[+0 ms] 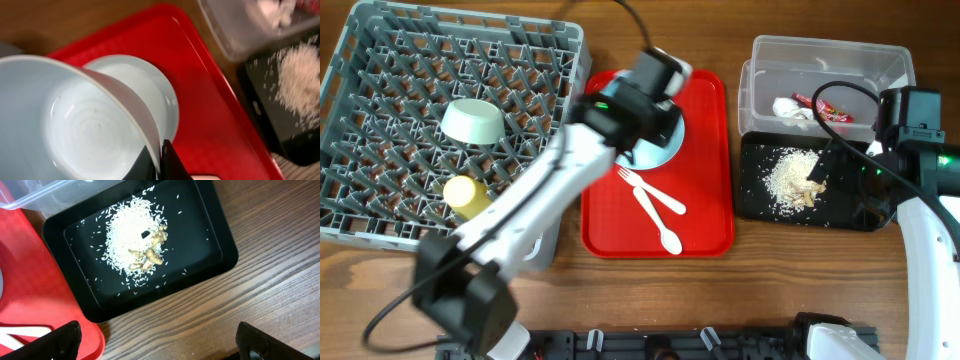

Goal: Sort waste into correct bins and load items into the dishwasher rack
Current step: 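Carry the blue bowl to the dish rack with the left gripper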

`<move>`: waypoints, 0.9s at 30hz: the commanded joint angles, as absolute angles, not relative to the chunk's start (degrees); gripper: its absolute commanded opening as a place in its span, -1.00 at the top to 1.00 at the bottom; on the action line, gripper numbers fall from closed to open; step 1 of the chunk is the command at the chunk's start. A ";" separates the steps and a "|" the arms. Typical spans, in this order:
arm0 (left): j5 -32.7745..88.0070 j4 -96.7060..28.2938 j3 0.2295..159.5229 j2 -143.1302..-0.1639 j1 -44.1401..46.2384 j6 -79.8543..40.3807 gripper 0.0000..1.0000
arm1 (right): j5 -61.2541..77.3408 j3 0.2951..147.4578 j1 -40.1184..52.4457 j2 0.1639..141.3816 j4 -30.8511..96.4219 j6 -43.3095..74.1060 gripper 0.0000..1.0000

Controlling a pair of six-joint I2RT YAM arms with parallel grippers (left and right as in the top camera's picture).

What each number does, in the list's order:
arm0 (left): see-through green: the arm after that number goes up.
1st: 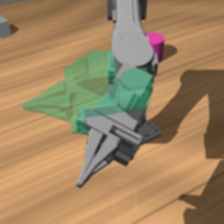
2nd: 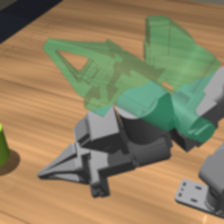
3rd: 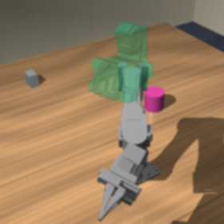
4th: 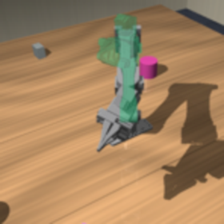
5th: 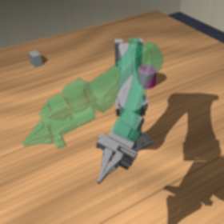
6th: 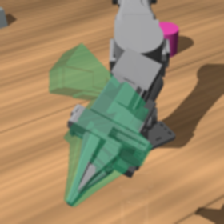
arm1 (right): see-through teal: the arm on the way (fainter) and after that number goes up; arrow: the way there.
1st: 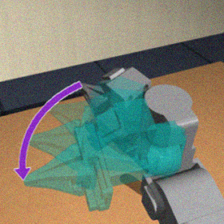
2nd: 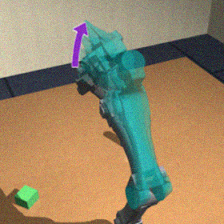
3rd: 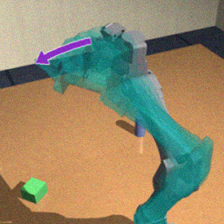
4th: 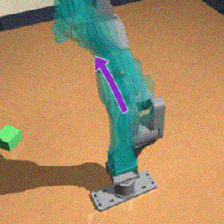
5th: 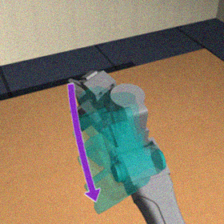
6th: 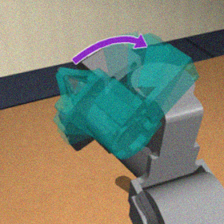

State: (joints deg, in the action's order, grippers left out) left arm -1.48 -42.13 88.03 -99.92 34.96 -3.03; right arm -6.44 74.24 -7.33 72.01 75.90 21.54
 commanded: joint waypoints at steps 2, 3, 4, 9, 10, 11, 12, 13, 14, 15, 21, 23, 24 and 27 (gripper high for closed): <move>12.80 -43.64 88.14 -94.50 24.29 -5.17 0.92 | -5.96 74.19 -7.60 71.79 76.05 20.97 -0.99; 16.69 -44.07 88.14 -94.43 21.91 -5.15 0.92 | -5.96 74.17 -7.60 71.79 76.03 20.97 -0.99; 20.99 -44.56 88.14 -94.45 19.31 -4.80 0.92 | -5.96 74.17 -7.60 71.79 75.99 20.97 -0.99; 39.66 -45.32 88.14 -95.68 7.88 -4.23 0.92 | -5.96 74.19 -7.60 71.79 75.94 20.99 -1.00; 44.27 -45.28 88.14 -96.25 5.06 -3.18 0.92 | -5.96 74.19 -7.60 71.79 75.96 20.99 -1.00; 46.26 -45.25 88.14 -96.49 3.40 -3.05 0.92 | -5.96 74.19 -7.60 71.79 75.96 20.97 -1.00; 48.73 -45.23 88.14 -97.06 1.04 -3.07 0.92 | -5.96 74.19 -7.60 71.79 75.96 20.99 -0.99; 50.17 -45.23 88.14 -97.34 -0.30 -3.07 0.92 | -5.96 74.19 -7.60 71.79 75.96 20.97 -1.00; 52.58 -45.23 88.14 -97.93 -2.35 -3.07 0.92 | -5.96 74.19 -7.60 71.79 75.96 20.97 -0.99; 54.11 -45.10 88.14 -98.39 -3.42 -3.09 0.92 | -5.96 74.19 -7.60 71.79 75.96 20.99 -0.99; 65.67 -42.83 88.14 -104.27 -10.59 -3.49 0.92 | -5.96 74.19 -7.60 71.79 76.09 20.97 -1.00; 69.41 -41.69 88.14 -106.65 -12.32 -3.49 0.92 | -5.96 74.19 -7.60 71.79 76.09 20.97 -0.99; 70.63 -41.28 88.14 -107.46 -12.82 -3.49 0.92 | -5.96 74.19 -7.60 71.79 76.09 20.97 -1.00; 75.33 -39.90 88.14 -111.50 -14.81 -3.49 0.92 | -5.93 74.19 -7.60 71.79 76.12 20.99 -0.99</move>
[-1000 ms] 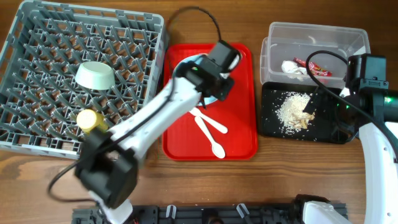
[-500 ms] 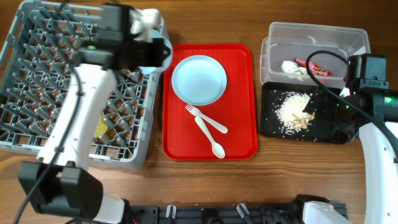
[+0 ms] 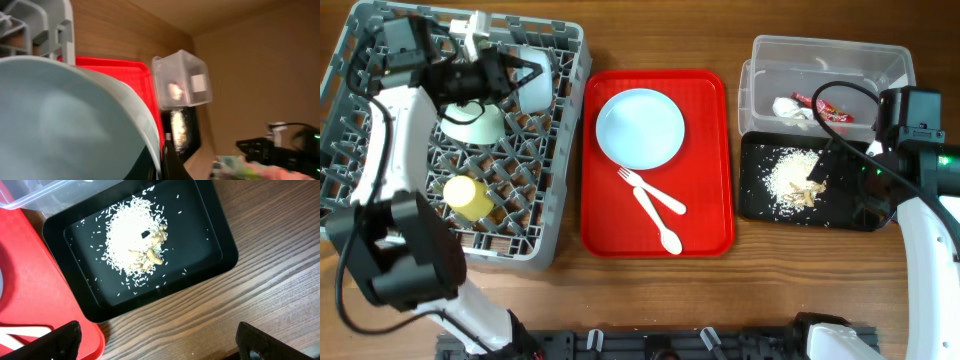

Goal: Sort waste into correct bins and load items into the dishwasher rack
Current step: 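Carry the blue bowl to the dish rack with the left gripper, then set the blue bowl into the rack and release it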

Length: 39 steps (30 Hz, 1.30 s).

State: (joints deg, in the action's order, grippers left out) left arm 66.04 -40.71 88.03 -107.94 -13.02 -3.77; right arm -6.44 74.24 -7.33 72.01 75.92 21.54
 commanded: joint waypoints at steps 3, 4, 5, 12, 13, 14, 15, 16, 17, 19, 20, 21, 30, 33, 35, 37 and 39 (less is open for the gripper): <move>76.71 -39.86 88.14 -114.06 -15.73 -3.51 0.92 | -5.96 74.19 -7.60 71.79 76.12 20.99 -0.99; 76.71 -39.90 88.14 -114.96 -16.08 -3.49 0.92 | -5.96 74.19 -7.60 71.79 76.14 21.02 -1.00; 76.66 -39.90 88.14 -115.66 -16.43 -3.49 0.92 | -5.96 74.19 -7.60 71.79 76.14 20.99 -0.99; 71.44 -40.45 88.14 -117.34 -19.84 -3.46 0.70 | -5.96 74.19 -7.60 71.79 76.20 20.97 -1.00; 70.91 -40.73 88.14 -117.36 -20.47 -3.46 0.46 | -5.96 74.19 -7.60 71.79 76.18 20.97 -1.00; 70.59 -41.06 88.14 -117.36 -21.04 -3.46 0.38 | -5.96 74.19 -7.60 71.79 76.18 20.97 -1.00; 70.57 -41.39 88.14 -117.36 -21.67 -3.46 0.19 | -5.96 74.19 -7.60 71.79 76.18 20.99 -0.99; 70.59 -41.69 88.14 -117.34 -22.26 -3.49 -0.10 | -5.96 74.19 -7.60 71.79 76.18 20.99 -1.00; 70.61 -42.15 88.14 -117.34 -22.83 -3.46 -0.29 | -5.96 74.19 -7.60 71.79 76.18 20.97 -0.99; 70.61 -43.31 88.14 -117.34 -23.79 -3.44 -0.56 | -5.93 74.19 -7.60 71.79 76.18 20.97 -0.99; 70.61 -43.79 88.14 -117.34 -24.18 -3.44 -0.73 | -5.93 74.19 -7.60 71.79 76.18 20.99 -0.99; 70.63 -44.05 88.14 -117.34 -24.43 -3.46 -1.00 | -5.93 74.17 -7.60 71.79 76.18 20.99 -0.99; 70.41 -47.29 88.14 -109.32 -24.29 -0.25 -0.99 | -5.93 74.19 -7.60 71.79 76.18 20.99 -0.99; 69.91 -47.46 88.14 -104.73 -22.65 -0.25 -1.00 | -5.93 74.19 -7.60 71.79 76.20 20.97 -0.99; 66.78 -48.05 88.14 -101.75 -20.75 -0.23 -1.00 | -5.93 74.19 -7.60 71.79 76.20 20.97 -1.00; 60.71 -49.56 88.14 -98.96 -17.72 -0.21 -1.00 | -5.93 74.19 -7.60 71.79 76.20 20.99 -0.99; 52.51 -50.78 88.14 -96.75 -13.87 -0.23 -1.00 | -5.93 74.19 -7.60 71.79 76.18 20.99 -0.99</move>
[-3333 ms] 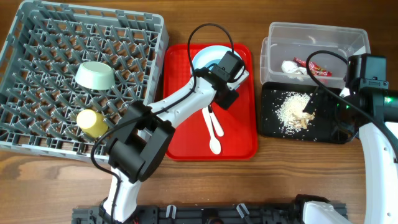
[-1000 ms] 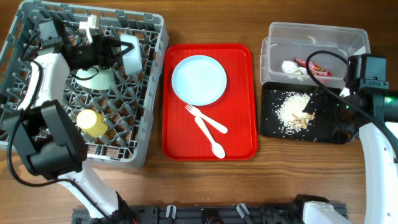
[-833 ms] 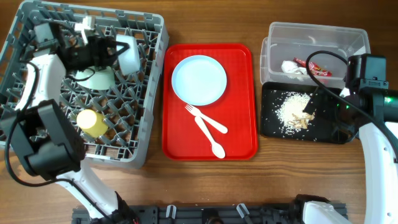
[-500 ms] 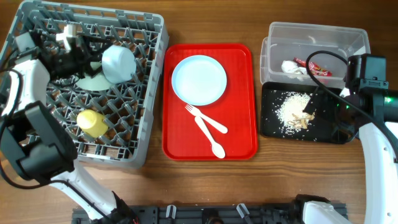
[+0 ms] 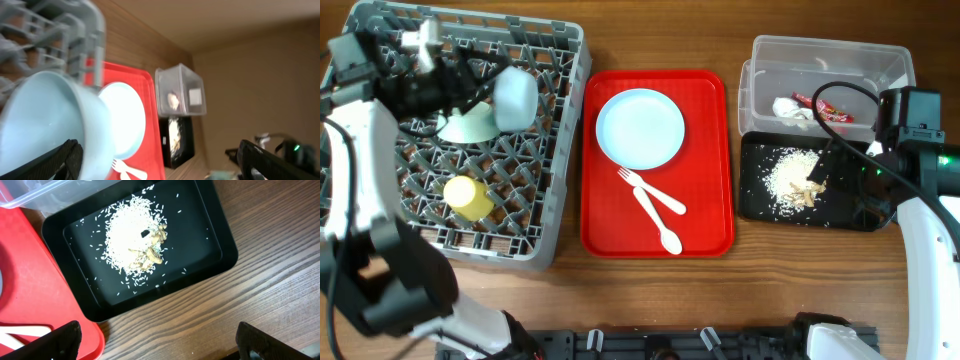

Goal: Sort waste into correct bins and load items into the dishwasher rack
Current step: 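Set the blue bowl into the rack and release it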

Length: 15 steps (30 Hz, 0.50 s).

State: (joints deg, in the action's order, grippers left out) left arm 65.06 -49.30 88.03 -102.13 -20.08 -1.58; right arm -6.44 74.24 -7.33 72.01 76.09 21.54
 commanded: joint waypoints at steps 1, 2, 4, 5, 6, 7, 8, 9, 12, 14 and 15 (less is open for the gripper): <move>47.86 -51.03 88.14 -96.09 -12.05 -0.25 -1.00 | -5.93 74.19 -7.60 71.79 76.18 20.97 -0.99; 43.77 -51.13 88.14 -95.72 -10.37 -0.30 -1.00 | -5.96 74.19 -7.60 71.79 76.18 20.95 -0.99; 38.72 -51.77 88.14 -95.68 -7.75 -0.56 -1.00 | -5.96 74.19 -7.60 71.79 76.18 20.91 -0.99; 37.47 -52.21 88.14 -95.70 -6.55 -0.67 -1.00 | -5.96 74.19 -7.60 71.79 76.18 20.80 -0.99; 36.64 -52.51 88.12 -95.77 -5.48 -0.67 -1.00 | -5.96 74.19 -7.60 71.79 76.18 20.47 -0.99; 35.81 -52.64 88.09 -95.79 -4.40 -0.67 -1.00 | -5.96 74.19 -7.60 71.79 76.18 20.23 -0.99; 34.81 -52.64 88.09 -95.79 -3.20 -0.67 -1.00 | -5.96 74.19 -7.60 71.79 76.16 19.79 -1.00; 34.30 -52.64 88.09 -95.79 -2.48 -0.67 -1.00 | -5.96 74.19 -7.60 71.79 76.16 19.55 -1.00; 32.64 -52.82 88.09 -95.79 -0.12 -0.62 -1.00 | -5.96 74.19 -7.60 71.79 76.16 19.55 -0.99; 30.17 -53.34 88.09 -95.79 0.80 -0.64 -1.00 | -5.96 74.19 -7.60 71.79 76.16 19.55 -0.99; 28.12 -53.69 88.09 -95.79 1.21 -0.64 -1.00 | -5.96 74.19 -7.60 71.79 76.16 19.55 -1.00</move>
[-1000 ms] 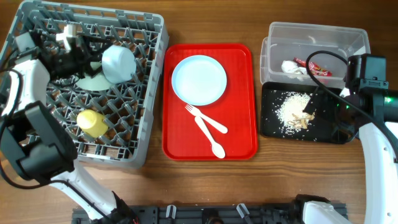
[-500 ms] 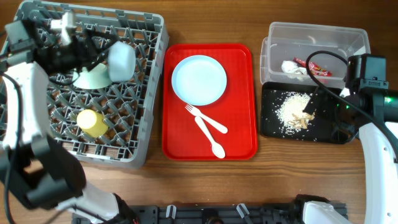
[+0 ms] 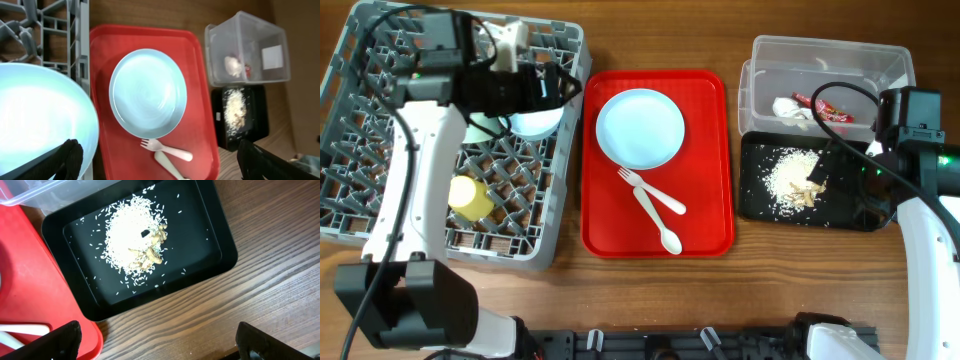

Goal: Sort waste into correct bins and load items into the dishwasher rack
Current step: 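Set the blue bowl into the rack and release it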

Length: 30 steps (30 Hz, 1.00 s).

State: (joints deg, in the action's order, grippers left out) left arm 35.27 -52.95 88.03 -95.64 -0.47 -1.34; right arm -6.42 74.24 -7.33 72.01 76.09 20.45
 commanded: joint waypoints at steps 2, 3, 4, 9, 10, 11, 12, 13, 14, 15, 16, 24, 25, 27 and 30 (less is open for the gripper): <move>23.16 -53.93 88.01 -95.79 2.17 -0.67 -1.00 | -5.96 74.17 -7.60 71.79 76.14 19.55 -0.99; 20.73 -53.91 87.92 -95.79 2.61 -0.67 -1.00 | -5.96 74.19 -7.60 71.79 76.12 19.57 -1.00; 16.08 -53.84 87.85 -95.79 3.33 -0.64 -1.00 | -5.96 74.19 -7.60 71.79 76.09 19.57 -0.99; 4.03 -52.69 86.08 -95.90 5.82 -0.64 -1.00 | -5.93 74.19 -7.60 71.79 76.03 19.64 -0.99; 3.97 -52.40 85.60 -96.05 6.20 -0.64 -1.00 | -5.91 74.19 -7.60 71.79 76.03 19.64 -0.99; 3.97 -52.10 85.14 -96.36 6.48 -0.64 -1.00 | -5.89 74.19 -7.60 71.79 76.03 19.64 -0.99; 3.97 -51.48 84.49 -96.88 6.83 -0.64 -1.00 | -5.50 74.19 -7.60 71.79 76.05 19.62 -0.99; 3.95 -51.05 84.05 -97.21 6.98 -0.62 -1.00 | -5.28 74.19 -7.60 71.79 76.05 19.59 -0.99; 3.97 -50.37 83.42 -97.58 7.16 -0.64 -1.00 | -4.95 74.19 -7.60 71.79 76.03 19.59 -0.99; 3.97 -49.69 82.74 -98.10 7.29 -0.64 -1.00 | -4.82 74.19 -7.60 71.79 76.03 19.57 -1.00; 3.97 -49.23 82.19 -98.52 7.42 -0.64 -1.00 | -4.64 74.19 -7.60 71.79 76.05 19.57 -1.00; 3.97 -48.42 81.71 -103.33 8.64 -0.62 -0.33 | -4.62 74.19 -7.60 71.79 76.07 19.57 -0.99; 3.97 -48.40 81.71 -103.85 8.69 -0.62 -0.12 | -4.62 74.17 -7.60 71.79 76.09 19.55 -0.99; 3.97 -48.36 81.71 -104.07 8.69 -0.60 0.30 | -4.62 74.19 -7.60 71.79 76.12 19.57 -1.00; 3.99 -47.97 81.76 -103.66 8.69 -0.64 0.64 | -4.64 74.19 -7.60 71.79 76.12 19.57 -1.00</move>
State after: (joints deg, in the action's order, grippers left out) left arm 4.34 -48.53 82.04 -103.74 8.54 -0.95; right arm -5.19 74.24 -7.33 72.01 76.07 20.23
